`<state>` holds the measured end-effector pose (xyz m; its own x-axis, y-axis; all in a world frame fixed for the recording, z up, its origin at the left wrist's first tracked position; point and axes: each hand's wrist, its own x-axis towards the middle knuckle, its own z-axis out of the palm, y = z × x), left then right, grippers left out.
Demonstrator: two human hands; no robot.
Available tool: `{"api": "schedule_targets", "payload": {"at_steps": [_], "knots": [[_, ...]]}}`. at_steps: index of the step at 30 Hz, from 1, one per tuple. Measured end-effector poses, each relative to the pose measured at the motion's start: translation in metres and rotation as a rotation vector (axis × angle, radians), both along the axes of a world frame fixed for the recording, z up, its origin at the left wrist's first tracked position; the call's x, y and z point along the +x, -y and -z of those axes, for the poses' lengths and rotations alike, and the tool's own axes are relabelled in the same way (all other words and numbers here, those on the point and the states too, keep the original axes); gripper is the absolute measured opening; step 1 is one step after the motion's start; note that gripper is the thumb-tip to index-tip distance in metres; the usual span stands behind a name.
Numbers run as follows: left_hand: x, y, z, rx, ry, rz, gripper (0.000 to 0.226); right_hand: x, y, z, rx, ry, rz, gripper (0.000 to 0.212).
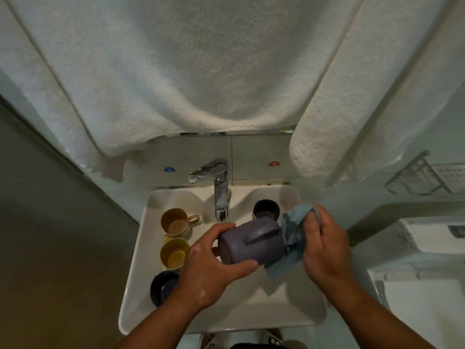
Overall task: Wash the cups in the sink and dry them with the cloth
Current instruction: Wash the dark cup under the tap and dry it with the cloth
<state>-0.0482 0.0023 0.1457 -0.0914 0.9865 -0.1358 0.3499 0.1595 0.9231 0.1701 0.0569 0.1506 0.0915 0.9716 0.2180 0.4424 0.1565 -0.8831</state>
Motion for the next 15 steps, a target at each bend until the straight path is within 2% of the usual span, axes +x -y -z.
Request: {"api": "schedule_targets", "payload": {"at_steps": [2,4,7,8,10,12,15], "knots": [[0.001,-0.001,0.002,0.013,-0.035,0.001,0.080,-0.010,0.008,-0.016,0.094,0.094,-0.149,0.036],[0.005,-0.003,0.002,0.013,-0.060,0.020,0.082,-0.028,0.016,-0.023,0.094,0.217,-0.308,0.042],[0.007,-0.002,0.001,0.060,-0.116,0.033,0.069,-0.049,0.021,-0.014,0.190,0.575,-0.475,0.041],[0.006,-0.001,0.000,0.077,-0.131,0.032,0.069,-0.050,0.021,-0.010,0.195,0.636,-0.491,0.042],[0.005,0.001,0.001,0.098,-0.144,0.033,0.073,-0.043,0.014,-0.005,0.094,0.600,-0.465,0.046],[0.005,0.003,0.003,0.119,-0.150,0.021,0.080,-0.033,0.009,-0.005,-0.024,0.482,-0.411,0.051],[0.007,0.002,0.003,0.178,-0.165,0.010,0.081,-0.042,0.016,-0.011,-0.037,0.492,-0.369,0.056]]}}
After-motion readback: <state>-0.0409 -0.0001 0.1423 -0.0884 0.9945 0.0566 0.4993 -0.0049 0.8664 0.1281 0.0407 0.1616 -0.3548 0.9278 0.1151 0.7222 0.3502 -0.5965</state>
